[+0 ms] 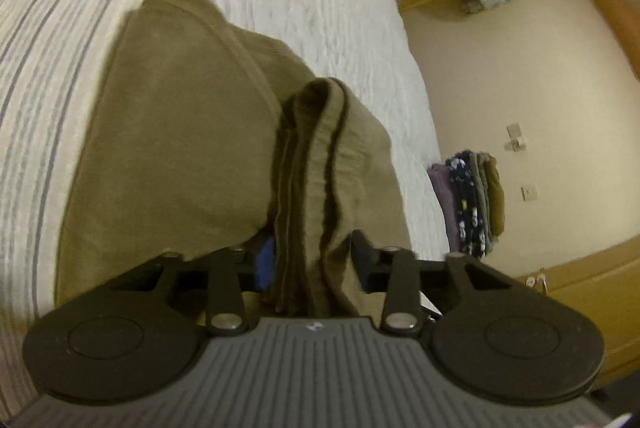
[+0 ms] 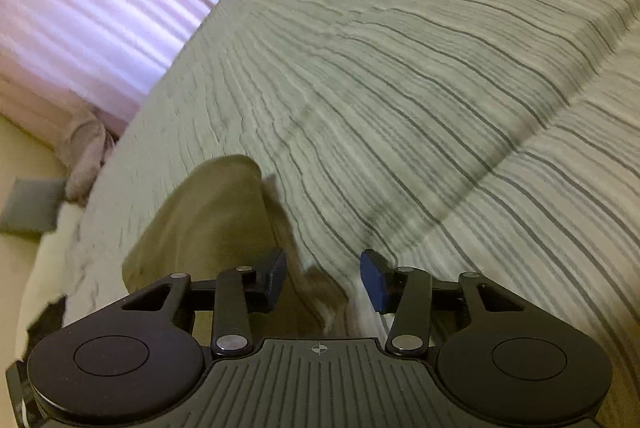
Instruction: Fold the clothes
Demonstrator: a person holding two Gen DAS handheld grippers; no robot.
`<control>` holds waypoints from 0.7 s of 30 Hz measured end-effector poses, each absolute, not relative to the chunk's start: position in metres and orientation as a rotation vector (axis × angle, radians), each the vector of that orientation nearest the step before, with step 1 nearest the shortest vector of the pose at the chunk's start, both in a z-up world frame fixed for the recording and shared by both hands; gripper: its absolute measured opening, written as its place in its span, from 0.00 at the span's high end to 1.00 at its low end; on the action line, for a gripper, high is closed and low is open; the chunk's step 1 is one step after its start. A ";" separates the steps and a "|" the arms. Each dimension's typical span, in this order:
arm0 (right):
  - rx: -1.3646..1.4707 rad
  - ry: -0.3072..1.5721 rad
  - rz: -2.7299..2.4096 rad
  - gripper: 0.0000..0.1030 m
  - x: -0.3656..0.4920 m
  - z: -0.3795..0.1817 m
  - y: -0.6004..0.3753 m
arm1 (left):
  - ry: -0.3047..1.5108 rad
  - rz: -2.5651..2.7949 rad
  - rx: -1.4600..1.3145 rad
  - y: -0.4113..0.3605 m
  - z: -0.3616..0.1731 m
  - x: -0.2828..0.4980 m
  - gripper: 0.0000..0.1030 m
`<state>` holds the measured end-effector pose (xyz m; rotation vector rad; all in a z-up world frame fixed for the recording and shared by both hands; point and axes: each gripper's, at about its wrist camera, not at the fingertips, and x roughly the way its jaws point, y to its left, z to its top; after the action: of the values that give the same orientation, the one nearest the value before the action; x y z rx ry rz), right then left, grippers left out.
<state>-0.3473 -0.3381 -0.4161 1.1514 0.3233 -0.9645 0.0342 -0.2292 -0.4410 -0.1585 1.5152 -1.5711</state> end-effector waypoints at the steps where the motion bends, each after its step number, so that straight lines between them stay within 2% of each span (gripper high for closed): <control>1: 1.135 0.339 -0.965 0.55 -0.346 -0.414 -0.338 | 1.499 -1.585 -0.163 -0.228 -0.438 0.032 0.78; 2: 1.121 0.350 -0.963 0.55 -0.343 -0.412 -0.338 | 1.479 -1.596 -0.171 -0.227 -0.434 0.031 0.84; 3: 1.108 0.361 -0.961 0.55 -0.340 -0.410 -0.339 | 1.460 -1.604 -0.182 -0.225 -0.430 0.030 0.85; 10: 0.951 0.412 -0.920 0.55 -0.313 -0.384 -0.324 | 1.176 -1.641 -0.209 -0.178 -0.378 0.045 0.86; 15: 0.755 0.508 -0.875 0.55 -0.269 -0.377 -0.313 | 1.223 -1.526 -0.211 -0.157 -0.404 0.058 0.86; 21: 0.628 0.550 -0.837 0.55 -0.254 -0.378 -0.289 | 1.168 -1.512 -0.242 -0.147 -0.406 0.067 0.86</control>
<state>-0.2543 -0.2894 -0.3783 0.6282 0.5505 -0.8367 0.0666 -0.1466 -0.4055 -0.2420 1.1675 -1.5120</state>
